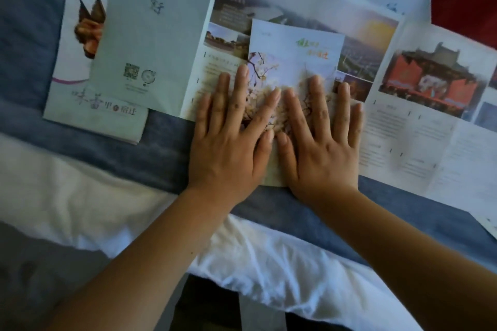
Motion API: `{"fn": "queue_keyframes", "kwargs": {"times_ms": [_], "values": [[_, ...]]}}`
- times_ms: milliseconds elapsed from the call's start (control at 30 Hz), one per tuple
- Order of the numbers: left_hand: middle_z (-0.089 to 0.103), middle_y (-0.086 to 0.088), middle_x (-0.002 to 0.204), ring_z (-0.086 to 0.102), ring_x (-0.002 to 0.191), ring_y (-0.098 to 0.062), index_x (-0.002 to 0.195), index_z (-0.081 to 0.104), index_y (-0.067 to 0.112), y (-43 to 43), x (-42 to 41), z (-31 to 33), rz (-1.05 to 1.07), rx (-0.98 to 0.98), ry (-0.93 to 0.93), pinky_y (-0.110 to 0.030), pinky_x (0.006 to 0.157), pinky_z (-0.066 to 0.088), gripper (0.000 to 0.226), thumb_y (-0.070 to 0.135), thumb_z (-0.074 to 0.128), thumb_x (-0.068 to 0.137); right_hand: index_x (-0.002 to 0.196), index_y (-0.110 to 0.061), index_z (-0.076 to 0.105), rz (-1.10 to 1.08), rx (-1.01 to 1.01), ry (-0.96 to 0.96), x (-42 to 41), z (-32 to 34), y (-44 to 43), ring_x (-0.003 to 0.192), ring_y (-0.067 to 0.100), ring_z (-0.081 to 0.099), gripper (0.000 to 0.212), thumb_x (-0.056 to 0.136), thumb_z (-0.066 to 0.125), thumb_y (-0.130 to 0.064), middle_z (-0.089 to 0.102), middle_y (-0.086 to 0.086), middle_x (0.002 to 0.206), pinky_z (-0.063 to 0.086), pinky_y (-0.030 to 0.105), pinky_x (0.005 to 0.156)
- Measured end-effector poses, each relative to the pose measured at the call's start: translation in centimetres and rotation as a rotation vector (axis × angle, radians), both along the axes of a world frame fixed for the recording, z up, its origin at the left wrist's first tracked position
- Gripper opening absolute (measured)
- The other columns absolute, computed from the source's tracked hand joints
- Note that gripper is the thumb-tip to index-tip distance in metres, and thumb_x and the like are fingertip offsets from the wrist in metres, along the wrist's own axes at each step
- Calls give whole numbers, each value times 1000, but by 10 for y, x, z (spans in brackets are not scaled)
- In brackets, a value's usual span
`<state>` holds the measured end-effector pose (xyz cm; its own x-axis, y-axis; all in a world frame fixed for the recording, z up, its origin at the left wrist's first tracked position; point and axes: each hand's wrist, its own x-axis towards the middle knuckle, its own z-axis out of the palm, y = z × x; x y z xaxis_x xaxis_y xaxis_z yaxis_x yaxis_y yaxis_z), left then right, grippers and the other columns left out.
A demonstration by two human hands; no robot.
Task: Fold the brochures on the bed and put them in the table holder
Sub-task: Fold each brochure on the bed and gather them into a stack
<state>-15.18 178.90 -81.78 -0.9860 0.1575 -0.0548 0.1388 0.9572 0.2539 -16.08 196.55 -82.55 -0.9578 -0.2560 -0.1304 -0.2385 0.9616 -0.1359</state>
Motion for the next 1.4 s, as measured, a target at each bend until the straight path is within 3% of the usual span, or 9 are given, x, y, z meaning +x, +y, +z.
{"fn": "queue_keyframes", "kwargs": {"times_ms": [200,367,533,733,833,967,1100,1267,1400], "values": [[3,-12,172,3,159,-34,163,20,34,-3,-1,3,-5,-36,-14,-54,127,7,65,61,34,105,163,-13,17,-136,-289,38,0,5,13,161,28,5,66,108,29,-48,11,14,173,7,48,130],[5,-7,172,2,158,-35,164,20,29,-10,-3,6,40,-73,-4,-59,126,1,62,51,35,108,168,-26,9,-161,-97,-21,-16,12,49,161,21,2,65,108,12,-51,4,3,175,-1,39,130],[0,-6,173,-1,158,-34,165,12,28,-37,-12,11,109,-131,-21,-57,125,-3,60,43,27,109,165,-42,1,-244,38,-71,-31,19,98,161,18,-5,61,108,18,-55,-4,-5,175,-3,52,129],[-7,-3,173,-6,158,-33,164,9,34,-84,-17,19,121,-160,-35,-56,124,-6,59,35,30,109,165,-40,7,-405,38,-129,-37,41,93,161,26,-9,66,102,26,-42,-5,0,175,-5,59,127],[-10,-5,172,-7,158,-35,163,9,39,-110,-21,22,155,-174,-61,-60,124,-4,60,37,33,108,165,-33,14,-261,14,-153,-36,51,37,160,28,-9,62,105,29,-43,-4,1,175,-6,55,128],[-18,-8,171,-10,158,-36,162,2,45,-139,-25,22,186,-189,-114,-60,123,-6,61,46,29,107,167,-20,4,35,-65,-187,-19,44,-61,160,25,-13,69,103,21,-40,-8,2,174,-3,52,129],[-9,0,173,-7,159,-28,163,1,39,-175,-28,21,211,-97,-163,-62,124,-3,62,48,26,108,166,-13,-2,3,-68,-171,-21,30,-107,158,30,-20,74,98,19,-33,-13,2,173,-13,51,127],[19,1,170,9,159,-20,158,36,27,-205,-31,25,173,175,-119,-55,127,4,57,40,17,106,167,-10,7,28,-38,-78,-23,26,-135,160,33,-11,74,100,34,-27,0,11,174,-18,48,126],[33,5,165,21,156,-12,153,45,24,-210,-33,32,250,422,-78,-46,127,8,56,32,15,107,167,-10,10,90,-43,-61,-30,26,-163,159,34,-9,75,96,30,-26,4,15,174,-17,49,126]]}}
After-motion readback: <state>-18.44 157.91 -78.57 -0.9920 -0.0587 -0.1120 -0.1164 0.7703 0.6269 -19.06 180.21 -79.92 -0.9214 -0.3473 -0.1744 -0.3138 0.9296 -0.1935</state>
